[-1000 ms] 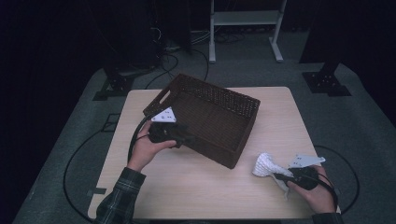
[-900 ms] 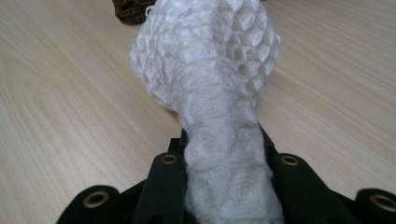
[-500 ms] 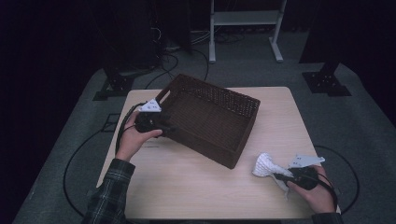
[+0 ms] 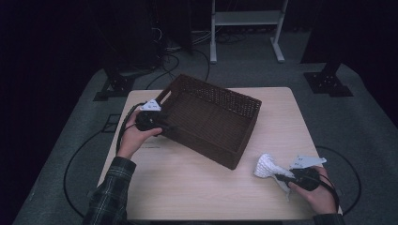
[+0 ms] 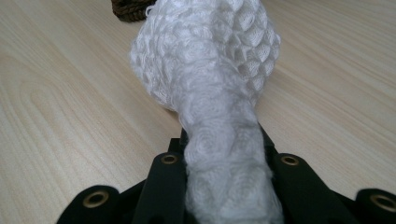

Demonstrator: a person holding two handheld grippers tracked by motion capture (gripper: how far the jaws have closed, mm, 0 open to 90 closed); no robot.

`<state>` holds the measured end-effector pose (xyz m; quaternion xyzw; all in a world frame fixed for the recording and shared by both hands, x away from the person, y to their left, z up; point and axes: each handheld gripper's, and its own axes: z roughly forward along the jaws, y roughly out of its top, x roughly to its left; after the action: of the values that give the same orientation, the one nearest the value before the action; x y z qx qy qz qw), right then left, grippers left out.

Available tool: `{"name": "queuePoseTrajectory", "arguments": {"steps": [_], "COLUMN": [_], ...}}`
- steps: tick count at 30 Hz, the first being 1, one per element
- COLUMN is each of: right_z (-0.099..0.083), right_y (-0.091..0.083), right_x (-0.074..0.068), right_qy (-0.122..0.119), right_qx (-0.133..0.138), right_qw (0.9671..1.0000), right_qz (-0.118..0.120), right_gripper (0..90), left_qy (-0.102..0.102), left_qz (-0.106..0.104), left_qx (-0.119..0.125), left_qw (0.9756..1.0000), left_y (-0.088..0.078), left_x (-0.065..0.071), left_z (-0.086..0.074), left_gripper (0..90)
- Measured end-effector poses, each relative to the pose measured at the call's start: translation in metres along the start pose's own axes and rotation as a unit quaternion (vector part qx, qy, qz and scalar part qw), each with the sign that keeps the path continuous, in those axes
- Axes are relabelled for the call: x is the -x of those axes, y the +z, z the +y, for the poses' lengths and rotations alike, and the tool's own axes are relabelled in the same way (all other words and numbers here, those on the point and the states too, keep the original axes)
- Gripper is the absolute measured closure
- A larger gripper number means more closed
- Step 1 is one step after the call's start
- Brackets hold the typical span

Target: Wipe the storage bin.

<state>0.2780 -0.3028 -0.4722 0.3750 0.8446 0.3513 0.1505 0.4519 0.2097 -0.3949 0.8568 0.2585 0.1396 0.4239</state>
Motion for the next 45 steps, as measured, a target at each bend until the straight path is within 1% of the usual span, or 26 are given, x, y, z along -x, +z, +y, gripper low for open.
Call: {"name": "queuePoseTrajectory", "arguments": {"steps": [9,11,13,16,21,26,31,36,41,45], "right_z": [0.0,0.0,0.0,0.0,0.0,0.0,0.0,0.0,0.0,0.0], "right_y": [0.0,0.0,0.0,0.0,0.0,0.0,0.0,-0.001,-0.001,-0.001], "right_x": [0.0,0.0,0.0,0.0,0.001,0.001,0.001,0.001,0.001,0.001], "right_qy": [0.001,0.001,0.001,0.001,0.001,0.001,0.001,0.003,0.002,0.002], "right_qx": [0.001,0.001,0.001,0.001,0.002,0.001,0.001,0.004,0.003,0.003], "right_qw": [1.0,1.0,1.0,1.0,1.0,1.0,1.0,1.0,1.0,1.0], "right_qz": [-0.001,-0.002,-0.002,-0.002,-0.002,-0.002,-0.002,-0.004,-0.003,-0.003], "right_gripper": [73.7,73.7,73.7,73.7,73.7,73.7,73.7,73.7,73.7,73.7], "left_qy": [0.017,0.025,0.032,0.036,0.025,0.025,0.032,0.028,0.028,0.027], "left_qz": [0.006,0.006,0.011,0.011,-0.001,-0.012,-0.024,-0.039,-0.054,-0.073], "left_qx": [-0.014,-0.022,-0.029,-0.026,-0.014,-0.017,-0.025,-0.014,-0.01,-0.009], "left_qw": [0.9997,0.9994,0.999,0.999,0.9996,0.9995,0.9989,0.9987,0.9981,0.9969], "left_y": [-0.001,-0.001,0.0,0.0,-0.004,-0.006,-0.007,-0.006,-0.006,-0.006], "left_x": [0.007,0.01,0.014,0.018,0.022,0.026,0.031,0.038,0.045,0.052], "left_z": [0.001,0.002,0.002,0.001,-0.002,-0.002,-0.001,-0.003,-0.004,-0.003], "left_gripper": [30.2,30.2,29.9,30.9,36.2,40.0,45.4,50.2,54.0,57.0]}}
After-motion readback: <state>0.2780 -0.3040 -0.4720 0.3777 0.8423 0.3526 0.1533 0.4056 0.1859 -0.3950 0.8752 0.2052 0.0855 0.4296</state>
